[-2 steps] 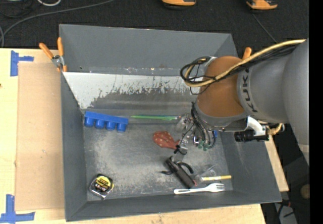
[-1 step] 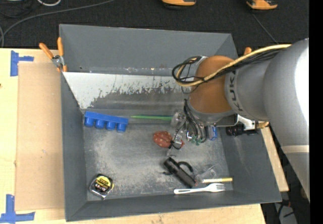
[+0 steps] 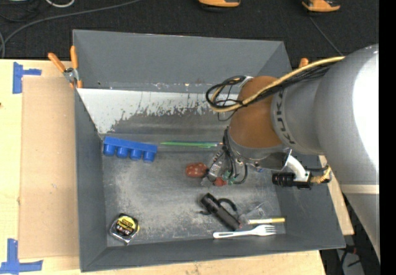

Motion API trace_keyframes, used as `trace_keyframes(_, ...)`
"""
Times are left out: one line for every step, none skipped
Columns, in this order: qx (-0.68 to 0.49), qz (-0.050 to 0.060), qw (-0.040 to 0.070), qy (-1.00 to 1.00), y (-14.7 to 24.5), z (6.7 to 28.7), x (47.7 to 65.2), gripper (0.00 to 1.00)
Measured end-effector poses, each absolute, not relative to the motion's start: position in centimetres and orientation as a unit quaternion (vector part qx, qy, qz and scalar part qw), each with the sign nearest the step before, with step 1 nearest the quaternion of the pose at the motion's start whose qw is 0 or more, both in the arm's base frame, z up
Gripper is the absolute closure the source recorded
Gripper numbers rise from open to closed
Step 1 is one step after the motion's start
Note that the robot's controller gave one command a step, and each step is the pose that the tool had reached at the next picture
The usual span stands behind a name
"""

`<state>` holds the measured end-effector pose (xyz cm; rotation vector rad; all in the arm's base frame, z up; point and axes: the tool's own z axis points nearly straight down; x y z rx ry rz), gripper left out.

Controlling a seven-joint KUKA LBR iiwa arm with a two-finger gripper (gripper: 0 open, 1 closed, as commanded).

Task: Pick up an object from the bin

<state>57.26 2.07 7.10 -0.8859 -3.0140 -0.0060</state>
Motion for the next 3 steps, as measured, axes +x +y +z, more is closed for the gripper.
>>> trace_keyframes(-0.282, -0.002, 0.0, -0.96, 2.1, 7.1, 57.3, 1.0)
trace_keyframes(-0.281, -0.002, 0.001, -0.96, 2.1, 8.2, 57.2, 1.0)
trace_keyframes(-0.28, -0.002, 0.002, -0.96, 2.0, 10.9, 57.2, 1.0)
